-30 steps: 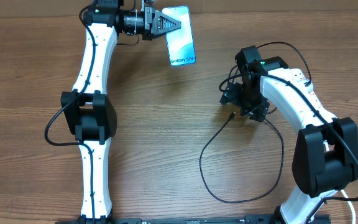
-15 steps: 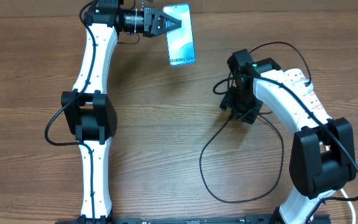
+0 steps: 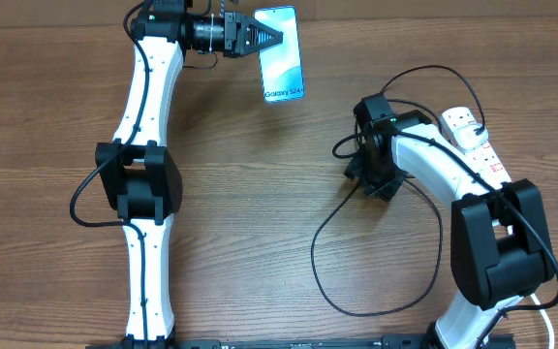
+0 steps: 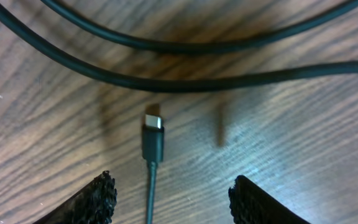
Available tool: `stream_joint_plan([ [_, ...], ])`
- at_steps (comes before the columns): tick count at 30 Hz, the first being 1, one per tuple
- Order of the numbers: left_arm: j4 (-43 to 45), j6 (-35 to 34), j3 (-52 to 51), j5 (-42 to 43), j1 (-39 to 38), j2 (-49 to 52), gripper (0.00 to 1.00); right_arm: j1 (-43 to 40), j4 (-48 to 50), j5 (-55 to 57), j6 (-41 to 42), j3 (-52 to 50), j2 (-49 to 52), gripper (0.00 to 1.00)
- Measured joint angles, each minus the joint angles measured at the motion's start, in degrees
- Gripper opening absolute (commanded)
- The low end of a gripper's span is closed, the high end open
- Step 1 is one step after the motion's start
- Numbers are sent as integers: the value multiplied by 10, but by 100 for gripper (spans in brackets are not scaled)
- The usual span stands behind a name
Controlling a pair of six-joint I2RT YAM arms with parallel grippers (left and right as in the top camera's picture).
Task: Plug charger to phone and switch on socket
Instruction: 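Close the right gripper on the USB-C connector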
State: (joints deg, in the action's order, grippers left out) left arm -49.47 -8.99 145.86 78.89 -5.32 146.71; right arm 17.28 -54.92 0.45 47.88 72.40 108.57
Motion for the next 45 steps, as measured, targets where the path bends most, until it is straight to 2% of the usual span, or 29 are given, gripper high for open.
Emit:
stream_joint_plan([
  [14,0,0,0,0,0,0,4,0,1,-2,-10,-1,15,60],
  [21,0,0,0,0,0,0,4,0,0,-3,-15,-2,35,54],
  [33,0,0,0,0,0,0,4,1,8,-12,-15,-1,40,54],
  [45,0,0,0,0,0,0,4,1,8,-18,-14,5,44,35],
])
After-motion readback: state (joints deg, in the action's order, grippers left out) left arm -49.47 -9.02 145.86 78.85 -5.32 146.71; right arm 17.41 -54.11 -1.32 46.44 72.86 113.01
